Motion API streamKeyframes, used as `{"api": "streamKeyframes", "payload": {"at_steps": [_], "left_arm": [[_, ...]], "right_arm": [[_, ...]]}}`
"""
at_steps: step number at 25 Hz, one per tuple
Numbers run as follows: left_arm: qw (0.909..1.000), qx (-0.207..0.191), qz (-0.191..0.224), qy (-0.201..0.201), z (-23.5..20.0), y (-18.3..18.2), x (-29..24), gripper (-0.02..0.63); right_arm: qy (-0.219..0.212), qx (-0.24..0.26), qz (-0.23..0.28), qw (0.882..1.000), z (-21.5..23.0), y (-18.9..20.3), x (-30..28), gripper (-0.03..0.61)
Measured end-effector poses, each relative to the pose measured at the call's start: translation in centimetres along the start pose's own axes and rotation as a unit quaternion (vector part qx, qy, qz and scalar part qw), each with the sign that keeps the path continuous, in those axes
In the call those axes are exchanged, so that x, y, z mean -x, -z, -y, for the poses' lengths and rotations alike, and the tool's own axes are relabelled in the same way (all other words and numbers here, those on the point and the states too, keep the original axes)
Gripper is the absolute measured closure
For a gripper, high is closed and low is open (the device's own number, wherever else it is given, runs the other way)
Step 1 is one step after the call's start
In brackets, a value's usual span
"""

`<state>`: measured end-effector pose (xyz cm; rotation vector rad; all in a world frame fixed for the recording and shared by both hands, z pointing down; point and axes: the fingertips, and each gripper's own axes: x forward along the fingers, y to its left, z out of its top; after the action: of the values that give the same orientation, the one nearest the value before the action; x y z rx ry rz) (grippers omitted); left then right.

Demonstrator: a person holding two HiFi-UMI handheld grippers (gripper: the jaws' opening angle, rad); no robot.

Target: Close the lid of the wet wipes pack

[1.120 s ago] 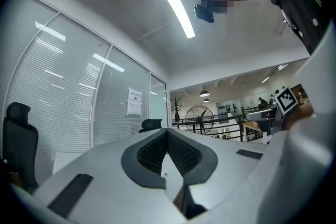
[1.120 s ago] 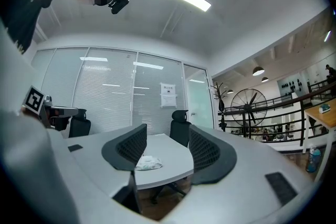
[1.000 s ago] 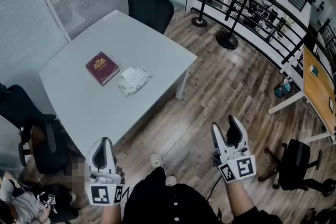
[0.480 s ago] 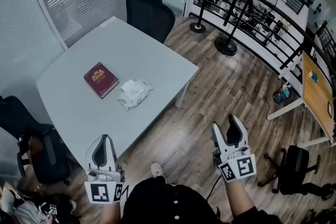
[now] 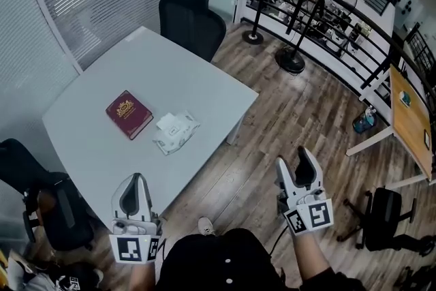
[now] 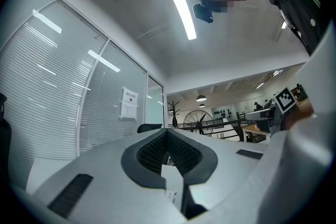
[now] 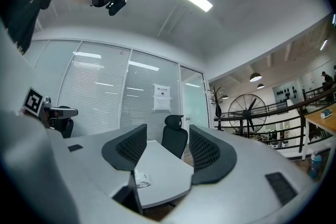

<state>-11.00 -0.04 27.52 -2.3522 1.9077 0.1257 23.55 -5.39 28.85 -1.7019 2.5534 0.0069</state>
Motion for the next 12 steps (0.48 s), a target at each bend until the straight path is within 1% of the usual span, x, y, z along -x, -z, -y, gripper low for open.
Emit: {"api": "streamKeyframes", "payload": {"at_steps": [7,12], "left_arm": [[0.9999,0.001,-0.006,0.013,-0.1,0.9,-1.8,0.598],[0.9998,-0.001,-0.014,0.011,0.0,1.4,-3.3,0.598]], "right_arm": [[0.013,-0.006,-0.003,1.0,0.8,0.7,-0.6,0.313],[0.015,-0.01,-0.007,1.0,2.1,1.2,-1.9,0.312]]}}
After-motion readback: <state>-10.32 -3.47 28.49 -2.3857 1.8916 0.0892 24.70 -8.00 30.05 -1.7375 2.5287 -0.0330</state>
